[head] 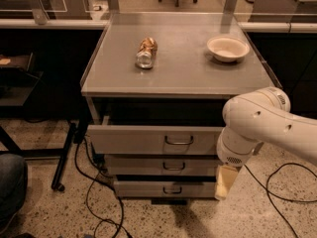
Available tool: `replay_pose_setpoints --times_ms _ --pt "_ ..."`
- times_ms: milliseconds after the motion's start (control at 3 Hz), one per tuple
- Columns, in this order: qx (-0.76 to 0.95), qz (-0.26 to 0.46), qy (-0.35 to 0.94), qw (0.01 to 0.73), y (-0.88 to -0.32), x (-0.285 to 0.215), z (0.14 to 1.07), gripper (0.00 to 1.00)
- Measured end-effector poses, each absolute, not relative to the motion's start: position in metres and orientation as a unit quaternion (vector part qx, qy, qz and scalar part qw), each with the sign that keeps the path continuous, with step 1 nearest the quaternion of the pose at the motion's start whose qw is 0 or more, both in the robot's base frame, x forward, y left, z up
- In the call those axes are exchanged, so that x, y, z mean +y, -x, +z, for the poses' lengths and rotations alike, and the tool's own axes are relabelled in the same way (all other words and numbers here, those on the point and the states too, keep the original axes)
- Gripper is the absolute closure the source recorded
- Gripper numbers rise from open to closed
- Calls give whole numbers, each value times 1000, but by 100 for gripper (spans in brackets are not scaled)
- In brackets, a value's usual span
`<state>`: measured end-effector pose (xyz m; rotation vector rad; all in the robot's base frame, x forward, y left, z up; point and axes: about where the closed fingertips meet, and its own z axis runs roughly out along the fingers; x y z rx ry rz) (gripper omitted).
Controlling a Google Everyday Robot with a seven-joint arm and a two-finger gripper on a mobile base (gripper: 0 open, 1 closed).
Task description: Close top drawer
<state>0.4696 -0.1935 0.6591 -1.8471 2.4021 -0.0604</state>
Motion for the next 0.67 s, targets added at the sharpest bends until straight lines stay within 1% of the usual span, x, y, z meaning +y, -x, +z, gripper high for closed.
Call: replay_pose_setpoints --times_ms 333,667 --pt "791 -20 609 55 -470 -194 659 15" --pt "791 -20 609 55 -470 -194 659 38"
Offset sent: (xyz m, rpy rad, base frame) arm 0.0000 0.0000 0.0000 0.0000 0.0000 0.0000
